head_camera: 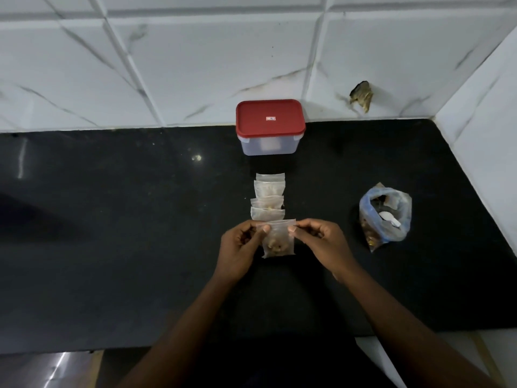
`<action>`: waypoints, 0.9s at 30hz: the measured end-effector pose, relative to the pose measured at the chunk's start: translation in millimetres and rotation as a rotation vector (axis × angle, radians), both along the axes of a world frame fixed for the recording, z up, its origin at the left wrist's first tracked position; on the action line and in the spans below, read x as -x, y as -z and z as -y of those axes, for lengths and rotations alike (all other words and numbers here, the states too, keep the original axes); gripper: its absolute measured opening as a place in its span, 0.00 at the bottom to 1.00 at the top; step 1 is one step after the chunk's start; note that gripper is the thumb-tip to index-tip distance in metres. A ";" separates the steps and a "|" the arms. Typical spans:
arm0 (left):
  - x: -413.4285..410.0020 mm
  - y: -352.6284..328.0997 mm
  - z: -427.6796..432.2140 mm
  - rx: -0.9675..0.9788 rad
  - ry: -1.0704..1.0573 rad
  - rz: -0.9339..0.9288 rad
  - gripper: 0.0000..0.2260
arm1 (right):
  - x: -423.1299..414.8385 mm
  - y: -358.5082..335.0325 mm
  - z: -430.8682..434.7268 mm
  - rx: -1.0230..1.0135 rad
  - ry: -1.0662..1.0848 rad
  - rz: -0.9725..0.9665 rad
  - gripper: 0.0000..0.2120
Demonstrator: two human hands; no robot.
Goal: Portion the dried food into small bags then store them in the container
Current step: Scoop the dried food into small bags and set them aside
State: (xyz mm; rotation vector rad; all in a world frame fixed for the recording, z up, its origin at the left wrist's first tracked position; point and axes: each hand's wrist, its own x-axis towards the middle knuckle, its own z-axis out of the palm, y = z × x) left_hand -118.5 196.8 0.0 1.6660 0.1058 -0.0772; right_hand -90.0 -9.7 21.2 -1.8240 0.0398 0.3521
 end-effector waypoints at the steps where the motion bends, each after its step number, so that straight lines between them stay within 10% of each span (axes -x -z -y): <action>1: 0.9 1.4 -2.4 -0.011 -0.013 -0.002 0.07 | 0.4 1.9 -2.5 -0.002 -0.002 0.011 0.05; 27: -24.0 25.1 -39.7 -0.191 -0.054 -0.092 0.03 | -12.8 48.3 -37.6 0.143 0.158 0.017 0.04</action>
